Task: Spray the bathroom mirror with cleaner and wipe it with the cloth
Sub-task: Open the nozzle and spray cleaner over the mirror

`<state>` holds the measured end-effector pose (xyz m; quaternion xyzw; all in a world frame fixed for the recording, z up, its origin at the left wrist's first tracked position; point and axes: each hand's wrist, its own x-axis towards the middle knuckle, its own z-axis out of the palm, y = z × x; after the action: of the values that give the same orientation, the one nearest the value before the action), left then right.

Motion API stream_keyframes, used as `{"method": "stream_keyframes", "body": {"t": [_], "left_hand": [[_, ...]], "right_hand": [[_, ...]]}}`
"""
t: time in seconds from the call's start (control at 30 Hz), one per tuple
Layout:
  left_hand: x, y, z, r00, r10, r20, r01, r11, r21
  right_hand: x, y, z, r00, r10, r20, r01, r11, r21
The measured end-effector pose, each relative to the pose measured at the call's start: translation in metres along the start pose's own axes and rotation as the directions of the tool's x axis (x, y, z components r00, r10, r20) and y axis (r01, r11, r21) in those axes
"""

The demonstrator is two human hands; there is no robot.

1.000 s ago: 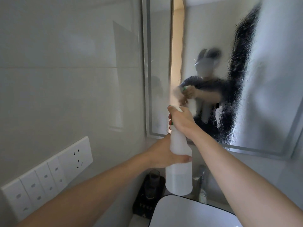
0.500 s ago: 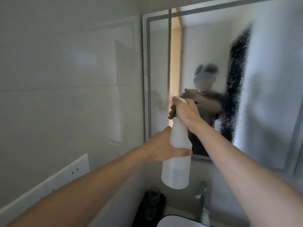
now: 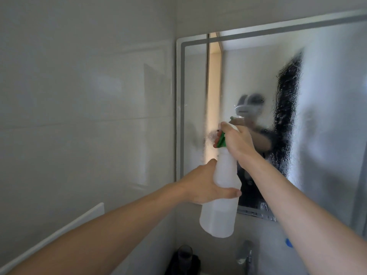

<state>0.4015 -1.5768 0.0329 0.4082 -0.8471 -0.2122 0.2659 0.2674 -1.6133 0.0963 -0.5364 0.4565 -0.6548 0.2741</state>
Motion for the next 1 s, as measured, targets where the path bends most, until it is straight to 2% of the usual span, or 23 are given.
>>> {"method": "stream_keyframes", "body": {"t": [0.37, 0.63, 0.87, 1.0], "left_hand": [[0.017, 0.028, -0.006, 0.996, 0.094, -0.007, -0.094, 0.996, -0.008], [0.017, 0.028, -0.03, 0.985, 0.151, -0.078, -0.152, 0.988, 0.001], [0.012, 0.02, -0.048, 0.979, 0.182, -0.097, -0.193, 0.973, -0.125], [0.006, 0.018, -0.057, 0.976, 0.177, -0.123, -0.192, 0.973, -0.13]], "right_hand": [[0.011, -0.024, -0.025, 0.997, -0.014, -0.078, 0.004, 0.992, -0.128], [0.013, -0.049, -0.004, 0.999, -0.053, -0.002, 0.053, 0.998, -0.039], [0.012, -0.07, 0.021, 0.988, -0.095, 0.119, 0.107, 0.989, -0.103], [0.014, -0.075, 0.032, 0.987, -0.113, 0.112, 0.131, 0.978, -0.162]]}}
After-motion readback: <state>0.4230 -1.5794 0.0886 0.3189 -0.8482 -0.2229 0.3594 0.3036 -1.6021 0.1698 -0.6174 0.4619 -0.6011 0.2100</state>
